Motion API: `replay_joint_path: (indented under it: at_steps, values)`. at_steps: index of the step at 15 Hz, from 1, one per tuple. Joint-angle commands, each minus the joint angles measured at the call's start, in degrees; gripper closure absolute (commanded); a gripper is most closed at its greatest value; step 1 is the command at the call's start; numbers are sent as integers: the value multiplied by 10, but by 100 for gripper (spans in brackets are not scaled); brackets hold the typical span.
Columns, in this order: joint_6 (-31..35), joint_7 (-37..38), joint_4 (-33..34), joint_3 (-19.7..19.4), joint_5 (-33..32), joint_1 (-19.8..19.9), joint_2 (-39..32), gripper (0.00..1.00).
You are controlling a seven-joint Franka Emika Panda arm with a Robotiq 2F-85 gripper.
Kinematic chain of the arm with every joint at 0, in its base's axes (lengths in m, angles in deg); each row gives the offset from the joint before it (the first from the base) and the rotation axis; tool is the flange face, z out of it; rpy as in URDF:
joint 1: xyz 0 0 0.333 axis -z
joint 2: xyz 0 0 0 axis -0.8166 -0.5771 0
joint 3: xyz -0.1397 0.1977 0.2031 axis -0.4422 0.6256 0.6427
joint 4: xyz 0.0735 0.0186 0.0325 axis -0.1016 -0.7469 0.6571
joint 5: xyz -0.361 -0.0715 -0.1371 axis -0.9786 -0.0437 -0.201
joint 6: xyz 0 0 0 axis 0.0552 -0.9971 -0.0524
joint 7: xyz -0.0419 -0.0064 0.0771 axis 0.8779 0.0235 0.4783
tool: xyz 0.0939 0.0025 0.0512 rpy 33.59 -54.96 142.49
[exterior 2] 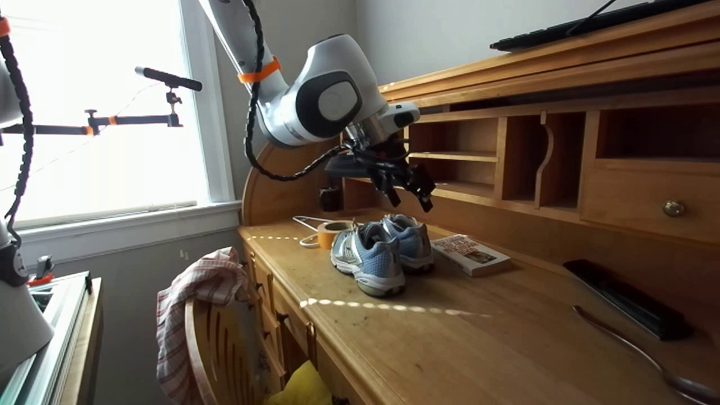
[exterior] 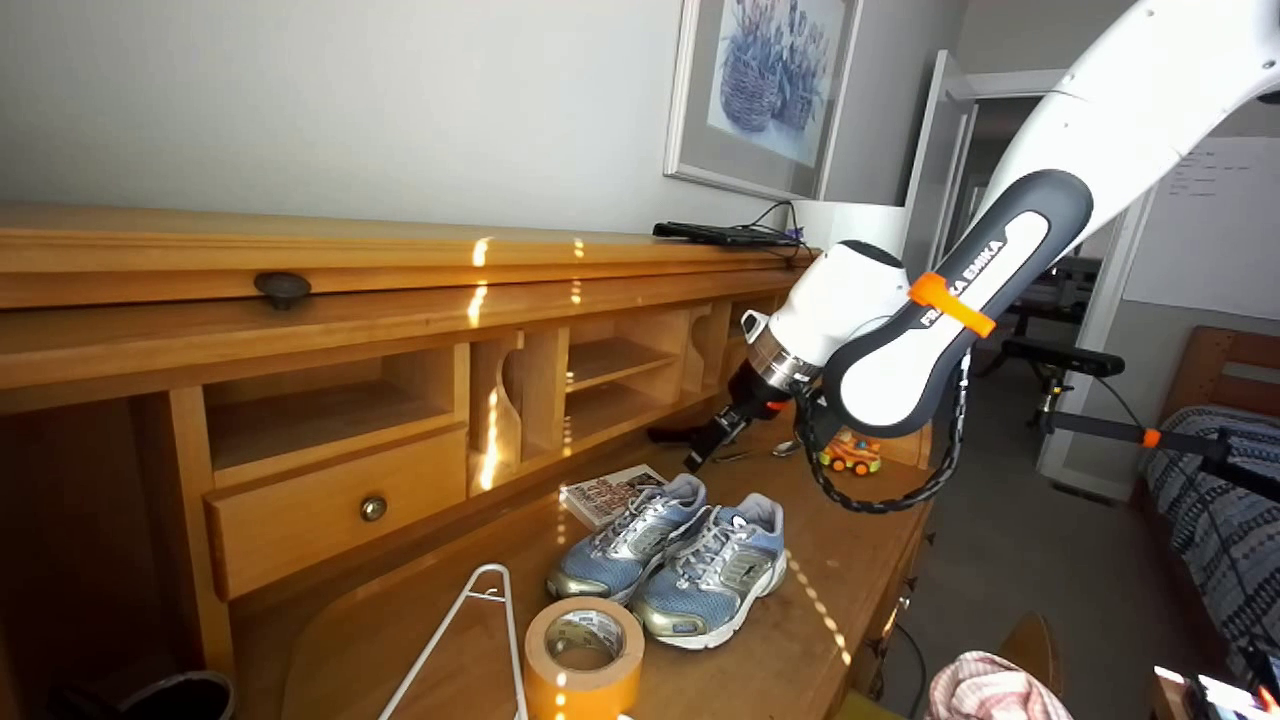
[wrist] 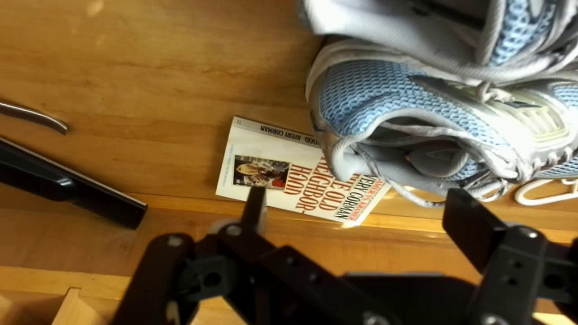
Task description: Remove the white book from the middle compartment and put it on the desk
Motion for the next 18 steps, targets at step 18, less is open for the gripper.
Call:
replay_joint_path:
  at_steps: [18]
  values:
    - [-276, 8, -114, -133, 191, -212, 303, 0]
